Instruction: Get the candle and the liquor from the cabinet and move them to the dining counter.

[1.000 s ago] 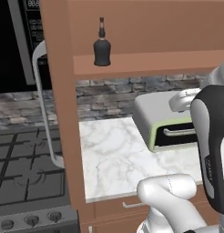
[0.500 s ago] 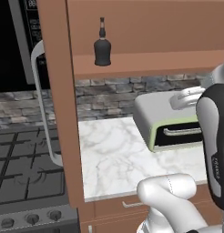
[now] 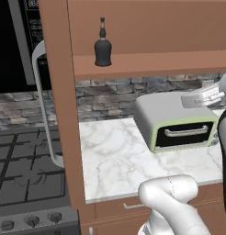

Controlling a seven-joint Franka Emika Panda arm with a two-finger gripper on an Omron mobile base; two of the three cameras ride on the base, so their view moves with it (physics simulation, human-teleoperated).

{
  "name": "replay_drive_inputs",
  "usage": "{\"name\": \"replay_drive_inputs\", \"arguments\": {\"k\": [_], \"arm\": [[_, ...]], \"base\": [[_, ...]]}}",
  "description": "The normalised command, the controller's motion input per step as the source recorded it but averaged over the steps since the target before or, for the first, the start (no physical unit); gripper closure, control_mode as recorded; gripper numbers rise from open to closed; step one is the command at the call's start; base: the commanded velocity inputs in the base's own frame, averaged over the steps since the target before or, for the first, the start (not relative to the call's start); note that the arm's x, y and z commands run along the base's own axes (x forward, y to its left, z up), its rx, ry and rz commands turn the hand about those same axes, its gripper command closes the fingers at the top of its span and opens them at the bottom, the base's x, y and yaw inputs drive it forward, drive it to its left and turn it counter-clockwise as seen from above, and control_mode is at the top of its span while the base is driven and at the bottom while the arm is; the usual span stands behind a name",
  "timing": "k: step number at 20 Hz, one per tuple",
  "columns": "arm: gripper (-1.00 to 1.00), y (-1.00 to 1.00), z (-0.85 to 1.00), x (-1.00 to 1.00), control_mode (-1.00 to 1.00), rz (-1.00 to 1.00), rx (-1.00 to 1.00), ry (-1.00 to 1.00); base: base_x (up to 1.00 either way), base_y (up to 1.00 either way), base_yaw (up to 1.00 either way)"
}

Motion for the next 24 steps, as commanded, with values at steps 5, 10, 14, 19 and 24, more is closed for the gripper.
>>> {"name": "replay_drive_inputs", "arguments": {"k": [5,10,14,19,24], "arm": [[-1.0,0.18,0.31,0.06,-1.0,0.13,0.04,-0.13],[-1.0,0.3,0.15,0.19,-1.0,0.15,0.04,-0.02],[-1.0,0.04,0.24,0.19,-1.0,0.12,0.08,-0.02],[-1.0,0.02,0.21,0.18,-1.0,0.04,0.05,-0.06],[-1.0,0.06,0.03,0.32,-1.0,0.0,0.0,-0.03]], "base": [[0.0,0.0,0.0],[0.0,0.0,0.0],[0.0,0.0,0.0],[0.0,0.0,0.0],[0.0,0.0,0.0]]}}
